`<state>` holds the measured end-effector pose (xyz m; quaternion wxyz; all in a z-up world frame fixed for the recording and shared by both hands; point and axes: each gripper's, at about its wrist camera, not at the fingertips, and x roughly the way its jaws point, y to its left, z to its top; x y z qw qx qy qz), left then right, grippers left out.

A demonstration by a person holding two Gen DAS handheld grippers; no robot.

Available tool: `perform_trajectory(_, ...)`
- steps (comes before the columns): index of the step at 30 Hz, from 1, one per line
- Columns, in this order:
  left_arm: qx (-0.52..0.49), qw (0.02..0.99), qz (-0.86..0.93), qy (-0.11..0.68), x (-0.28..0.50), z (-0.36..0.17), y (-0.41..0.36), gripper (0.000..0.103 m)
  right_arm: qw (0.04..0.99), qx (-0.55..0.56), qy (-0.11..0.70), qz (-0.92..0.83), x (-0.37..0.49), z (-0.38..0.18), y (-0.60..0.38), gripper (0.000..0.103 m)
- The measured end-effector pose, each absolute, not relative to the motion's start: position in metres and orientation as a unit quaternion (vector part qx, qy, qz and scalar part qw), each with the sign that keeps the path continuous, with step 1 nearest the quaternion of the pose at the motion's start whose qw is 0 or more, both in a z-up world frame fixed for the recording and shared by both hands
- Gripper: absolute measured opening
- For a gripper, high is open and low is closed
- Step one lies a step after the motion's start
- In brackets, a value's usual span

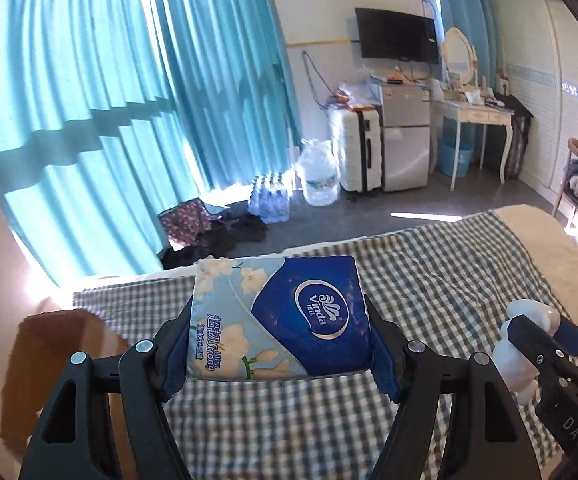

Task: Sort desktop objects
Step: 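Grasp the blue Vinda tissue pack with the left gripper while the right gripper grasps the white plush toy, then lower the tissue pack and plush toy into the cardboard box, open both grippers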

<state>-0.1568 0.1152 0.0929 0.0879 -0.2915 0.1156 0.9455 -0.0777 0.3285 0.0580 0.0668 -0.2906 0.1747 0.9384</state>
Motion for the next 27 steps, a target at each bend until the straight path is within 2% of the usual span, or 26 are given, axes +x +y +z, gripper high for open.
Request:
perform_trajectory(14,-0.274,0.027,0.959,0.061,-0.115,0.145,-0.037,0.074,-0.037,-0.287,0.083,0.954,-0.061,0.115,0.16,0.053)
perform_trajectory(27,-0.306,-0.068,0.949,0.024,-0.134,0.118,-0.196,0.074,-0.147,-0.3,0.052,0.941,-0.094,0.114,0.002,0.053)
